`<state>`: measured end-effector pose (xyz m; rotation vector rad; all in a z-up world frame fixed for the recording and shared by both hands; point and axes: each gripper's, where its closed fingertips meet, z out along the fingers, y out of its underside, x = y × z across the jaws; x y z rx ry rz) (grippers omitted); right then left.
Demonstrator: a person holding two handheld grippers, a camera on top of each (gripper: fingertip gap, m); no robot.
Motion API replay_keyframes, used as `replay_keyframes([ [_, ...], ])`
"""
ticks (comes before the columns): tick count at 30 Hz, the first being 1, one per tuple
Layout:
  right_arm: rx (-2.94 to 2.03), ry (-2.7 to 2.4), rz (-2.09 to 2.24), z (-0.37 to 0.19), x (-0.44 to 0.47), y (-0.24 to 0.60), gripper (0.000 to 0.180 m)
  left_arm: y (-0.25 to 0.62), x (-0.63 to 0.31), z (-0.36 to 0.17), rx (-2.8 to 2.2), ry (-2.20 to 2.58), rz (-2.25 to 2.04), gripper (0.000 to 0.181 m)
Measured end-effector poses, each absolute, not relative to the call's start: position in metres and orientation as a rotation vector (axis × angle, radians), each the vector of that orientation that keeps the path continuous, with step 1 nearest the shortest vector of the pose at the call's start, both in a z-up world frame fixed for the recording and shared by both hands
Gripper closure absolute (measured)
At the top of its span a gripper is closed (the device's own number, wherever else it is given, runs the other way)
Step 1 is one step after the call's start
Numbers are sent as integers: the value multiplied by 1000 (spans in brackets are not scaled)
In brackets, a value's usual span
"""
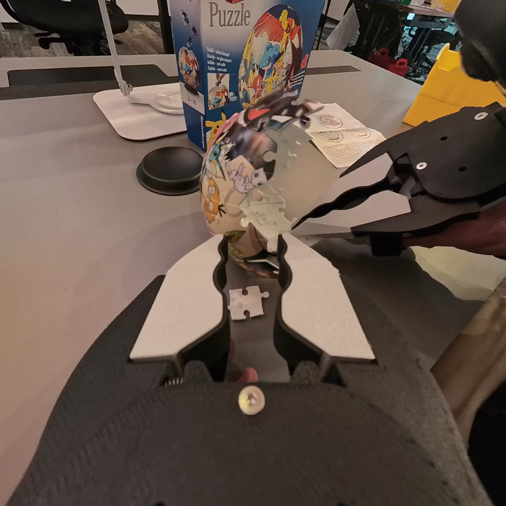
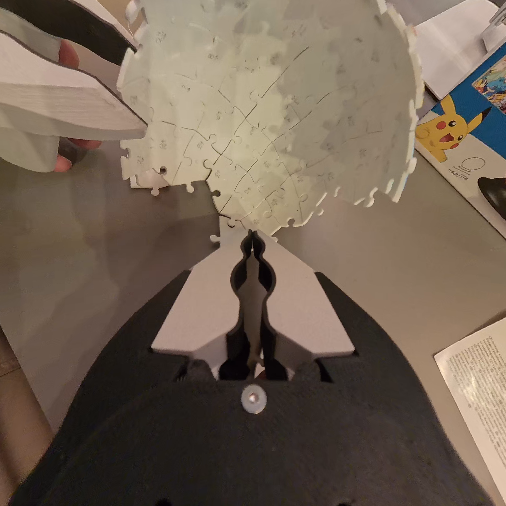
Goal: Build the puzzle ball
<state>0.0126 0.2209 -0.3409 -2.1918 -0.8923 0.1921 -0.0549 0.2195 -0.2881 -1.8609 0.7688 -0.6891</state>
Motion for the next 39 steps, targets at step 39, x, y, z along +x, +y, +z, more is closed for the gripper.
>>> replay_keyframes([
  [39, -1538, -1897, -540, -321, 19, 229, 162, 231, -57, -281, -1848, 741, -705, 146],
])
